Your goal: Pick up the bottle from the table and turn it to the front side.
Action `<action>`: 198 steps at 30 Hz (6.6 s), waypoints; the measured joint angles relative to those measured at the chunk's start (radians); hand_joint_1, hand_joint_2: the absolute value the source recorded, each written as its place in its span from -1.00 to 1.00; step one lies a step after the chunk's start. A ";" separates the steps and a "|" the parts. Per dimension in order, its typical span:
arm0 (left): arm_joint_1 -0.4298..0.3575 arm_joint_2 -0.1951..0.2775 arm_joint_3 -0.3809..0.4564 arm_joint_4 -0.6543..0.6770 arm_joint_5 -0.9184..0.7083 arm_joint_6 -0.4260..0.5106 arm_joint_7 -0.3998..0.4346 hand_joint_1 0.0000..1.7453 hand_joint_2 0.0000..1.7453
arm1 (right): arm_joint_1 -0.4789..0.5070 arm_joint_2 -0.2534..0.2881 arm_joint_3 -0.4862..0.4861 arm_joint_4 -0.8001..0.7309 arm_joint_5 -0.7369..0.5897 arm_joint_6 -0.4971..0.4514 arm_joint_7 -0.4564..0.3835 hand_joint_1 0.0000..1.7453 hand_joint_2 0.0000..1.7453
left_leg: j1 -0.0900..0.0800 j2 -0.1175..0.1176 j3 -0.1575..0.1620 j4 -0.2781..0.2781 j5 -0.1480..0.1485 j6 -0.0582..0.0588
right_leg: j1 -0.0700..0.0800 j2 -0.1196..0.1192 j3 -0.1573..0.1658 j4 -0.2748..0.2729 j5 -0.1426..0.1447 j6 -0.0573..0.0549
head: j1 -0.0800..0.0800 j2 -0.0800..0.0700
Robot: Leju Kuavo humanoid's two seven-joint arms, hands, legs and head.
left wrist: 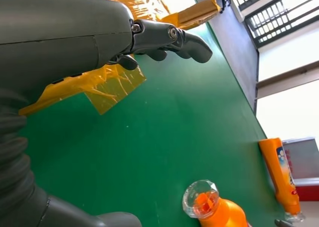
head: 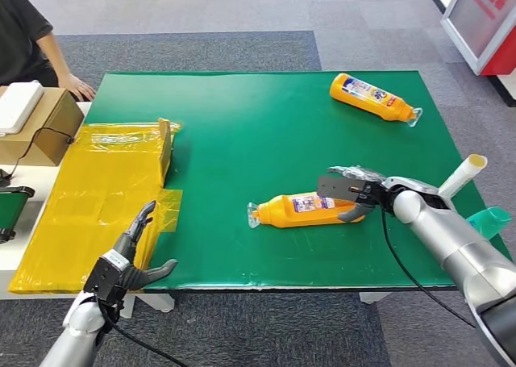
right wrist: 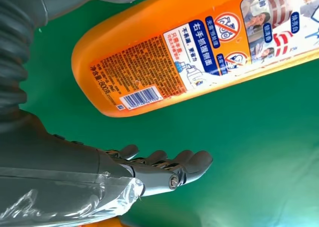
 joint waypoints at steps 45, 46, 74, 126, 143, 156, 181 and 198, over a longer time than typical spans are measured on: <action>0.003 -0.002 -0.020 -0.011 0.164 -0.132 0.031 -1.00 1.00 | 0.295 0.095 -0.305 -0.132 -0.185 -0.283 -0.134 1.00 1.00 | 0.000 -0.001 -0.002 0.000 0.000 0.001 | 0.000 -0.001 -0.001 0.000 0.000 0.001 | 0.000 0.000; -0.001 -0.004 -0.020 -0.011 0.184 -0.148 0.034 -1.00 1.00 | 0.307 0.104 -0.321 -0.139 -0.194 -0.280 -0.142 1.00 1.00 | 0.000 -0.001 -0.002 0.000 0.000 0.001 | 0.000 -0.001 -0.001 0.000 0.000 0.001 | 0.000 0.000; -0.025 -0.018 -0.018 -0.008 0.340 -0.273 0.057 -1.00 1.00 | 0.349 0.156 -0.397 -0.173 -0.228 -0.248 -0.186 1.00 1.00 | 0.000 0.000 -0.002 0.000 0.000 0.001 | 0.000 -0.001 -0.001 0.000 0.000 0.001 | 0.000 0.000; -0.280 -0.052 -0.157 0.135 0.663 -0.500 0.242 -1.00 1.00 | 0.377 0.325 -0.279 -0.285 -0.003 -0.384 -0.298 1.00 1.00 | 0.000 -0.001 -0.003 0.000 0.001 0.001 | 0.000 -0.001 -0.002 0.000 0.001 0.001 | 0.000 0.000; -0.313 -0.057 -0.187 0.229 0.630 -0.490 0.224 -0.58 1.00 | 0.388 0.336 -0.239 -0.273 -0.006 -0.385 -0.314 1.00 1.00 | 0.000 -0.001 -0.003 0.000 0.001 0.001 | 0.000 -0.001 -0.002 0.000 0.001 0.001 | 0.000 0.000; -0.341 -0.059 -0.207 0.252 0.596 -0.494 0.198 -1.00 1.00 | 0.367 0.340 -0.230 -0.266 0.000 -0.396 -0.312 1.00 1.00 | 0.000 -0.001 -0.003 0.000 0.001 0.000 | 0.000 -0.001 -0.002 0.000 0.001 0.001 | 0.000 0.000; -0.357 -0.062 -0.216 0.252 0.577 -0.514 0.182 -1.00 1.00 | 0.347 0.341 -0.208 -0.266 0.000 -0.382 -0.299 1.00 1.00 | 0.000 -0.001 -0.003 0.000 0.001 0.000 | 0.000 -0.001 -0.002 0.000 0.001 0.001 | 0.000 0.000; -0.359 -0.059 -0.231 0.245 0.541 -0.545 0.148 1.00 1.00 | 0.328 0.344 -0.197 -0.241 0.000 -0.373 -0.298 1.00 1.00 | 0.000 -0.001 -0.003 0.000 0.001 0.000 | 0.000 -0.001 -0.002 0.000 0.001 0.001 | 0.000 0.000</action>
